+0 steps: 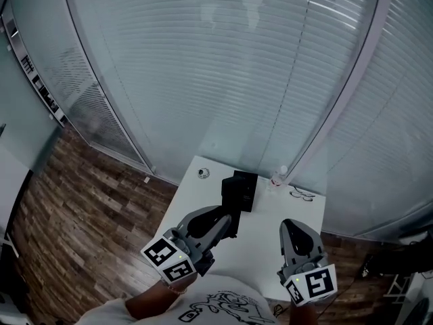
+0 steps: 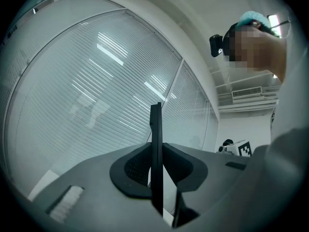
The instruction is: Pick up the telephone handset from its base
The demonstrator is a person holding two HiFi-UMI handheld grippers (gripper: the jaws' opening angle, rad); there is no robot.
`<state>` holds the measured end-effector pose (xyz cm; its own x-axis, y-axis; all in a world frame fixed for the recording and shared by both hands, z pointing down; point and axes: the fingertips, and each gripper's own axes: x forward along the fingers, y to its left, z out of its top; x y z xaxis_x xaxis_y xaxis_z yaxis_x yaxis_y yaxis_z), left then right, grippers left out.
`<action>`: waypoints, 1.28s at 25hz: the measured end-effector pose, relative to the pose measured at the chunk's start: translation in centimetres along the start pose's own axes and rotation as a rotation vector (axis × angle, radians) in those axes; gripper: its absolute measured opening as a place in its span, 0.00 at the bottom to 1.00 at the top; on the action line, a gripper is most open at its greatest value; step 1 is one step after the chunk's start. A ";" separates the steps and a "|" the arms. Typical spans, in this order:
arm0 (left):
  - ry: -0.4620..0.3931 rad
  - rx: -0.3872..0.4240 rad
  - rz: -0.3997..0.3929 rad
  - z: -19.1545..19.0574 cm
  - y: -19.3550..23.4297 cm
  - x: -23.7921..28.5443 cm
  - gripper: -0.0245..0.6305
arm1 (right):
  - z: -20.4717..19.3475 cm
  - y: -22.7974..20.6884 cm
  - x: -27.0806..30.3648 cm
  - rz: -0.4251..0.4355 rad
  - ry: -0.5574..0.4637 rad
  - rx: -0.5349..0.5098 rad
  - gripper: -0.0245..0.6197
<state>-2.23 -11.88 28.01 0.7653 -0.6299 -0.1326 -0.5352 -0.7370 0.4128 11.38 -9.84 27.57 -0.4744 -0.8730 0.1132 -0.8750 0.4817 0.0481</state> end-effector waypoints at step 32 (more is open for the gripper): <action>0.007 -0.019 -0.031 -1.1 -1.0 0.4 0.14 | -0.4 0.0 -0.7 0.007 -0.008 0.008 0.05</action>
